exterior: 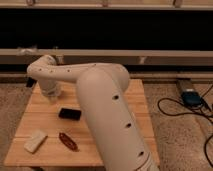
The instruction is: Push the eraser across the table
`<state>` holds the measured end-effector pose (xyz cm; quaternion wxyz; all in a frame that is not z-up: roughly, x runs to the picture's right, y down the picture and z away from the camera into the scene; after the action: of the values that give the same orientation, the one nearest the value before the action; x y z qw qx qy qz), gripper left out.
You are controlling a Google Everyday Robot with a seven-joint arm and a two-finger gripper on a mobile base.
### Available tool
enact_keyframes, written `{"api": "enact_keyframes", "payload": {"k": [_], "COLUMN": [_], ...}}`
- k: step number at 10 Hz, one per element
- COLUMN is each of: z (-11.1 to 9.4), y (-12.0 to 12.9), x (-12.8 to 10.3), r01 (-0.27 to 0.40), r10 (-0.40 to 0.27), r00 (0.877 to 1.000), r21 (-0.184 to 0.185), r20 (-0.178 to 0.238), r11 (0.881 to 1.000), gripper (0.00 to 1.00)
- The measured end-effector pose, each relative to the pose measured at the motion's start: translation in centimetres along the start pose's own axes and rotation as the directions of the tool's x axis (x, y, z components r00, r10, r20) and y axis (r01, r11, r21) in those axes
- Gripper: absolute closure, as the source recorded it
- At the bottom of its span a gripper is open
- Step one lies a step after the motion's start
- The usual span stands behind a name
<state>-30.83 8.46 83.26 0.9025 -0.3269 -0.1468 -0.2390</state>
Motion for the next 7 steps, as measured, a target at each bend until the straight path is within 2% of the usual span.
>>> {"api": "enact_keyframes", "payload": {"k": [1, 4, 7], "z": [1.2, 2.8, 4.3], "y": [0.3, 0.4, 0.3], "x": [-0.3, -0.1, -0.4], "r01": [0.008, 0.005, 0.014], "r10": [-0.008, -0.005, -0.015], "r00": [1.000, 1.000, 1.000], "r21": [-0.015, -0.032, -0.037], "r20": [-0.005, -0.004, -0.013], "r11": [1.000, 0.999, 0.999], "gripper": [1.00, 1.00, 1.00]}}
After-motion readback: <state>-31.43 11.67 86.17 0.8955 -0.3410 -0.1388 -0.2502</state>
